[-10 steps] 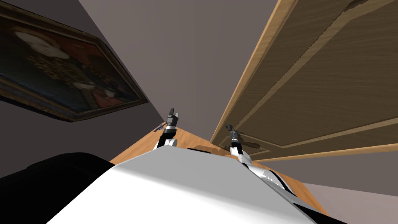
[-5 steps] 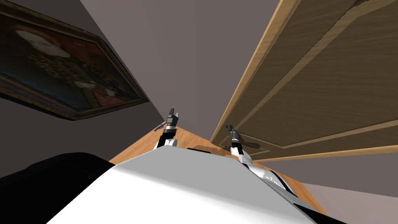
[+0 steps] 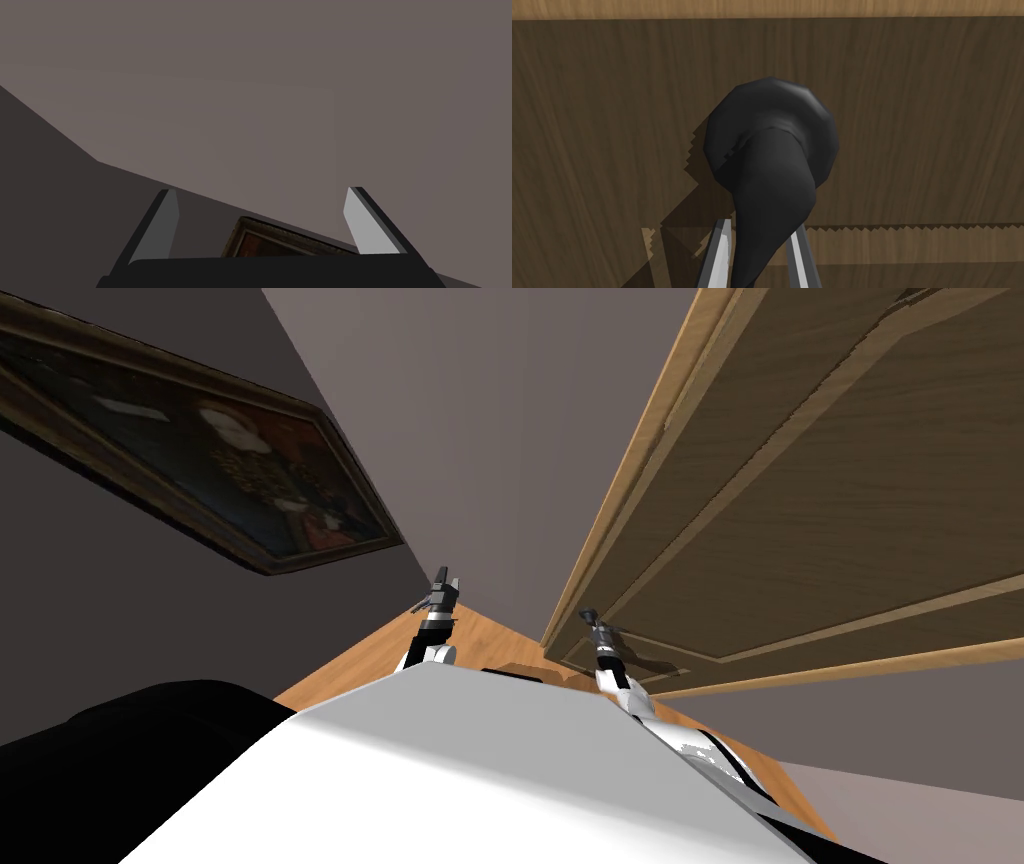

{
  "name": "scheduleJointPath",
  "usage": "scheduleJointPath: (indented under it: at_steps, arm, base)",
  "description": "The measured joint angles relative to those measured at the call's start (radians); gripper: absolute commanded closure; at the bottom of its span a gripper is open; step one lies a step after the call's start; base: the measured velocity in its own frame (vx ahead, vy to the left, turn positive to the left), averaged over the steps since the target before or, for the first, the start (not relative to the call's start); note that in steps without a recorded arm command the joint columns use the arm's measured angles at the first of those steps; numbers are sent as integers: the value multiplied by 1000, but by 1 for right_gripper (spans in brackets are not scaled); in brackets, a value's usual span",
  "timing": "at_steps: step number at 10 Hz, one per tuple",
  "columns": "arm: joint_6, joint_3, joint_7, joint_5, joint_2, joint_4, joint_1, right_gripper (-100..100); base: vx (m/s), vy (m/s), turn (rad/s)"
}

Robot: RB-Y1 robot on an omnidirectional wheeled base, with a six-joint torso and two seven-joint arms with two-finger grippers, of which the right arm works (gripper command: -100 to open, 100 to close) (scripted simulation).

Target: Pull the door open

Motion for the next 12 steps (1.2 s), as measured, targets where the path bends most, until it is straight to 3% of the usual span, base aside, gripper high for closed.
scheduleJointPath:
  at_steps: [4, 9, 12]
  arm:
    - [-20, 36, -41, 19, -13, 5, 8, 100]
    - [-14, 41, -30, 1, -15, 4, 5, 100]
    - [4, 45, -18, -15, -14, -22, 14, 100]
  base:
    - [-178, -45, 94]
    - [-230, -94, 205]
    - [-218, -111, 242]
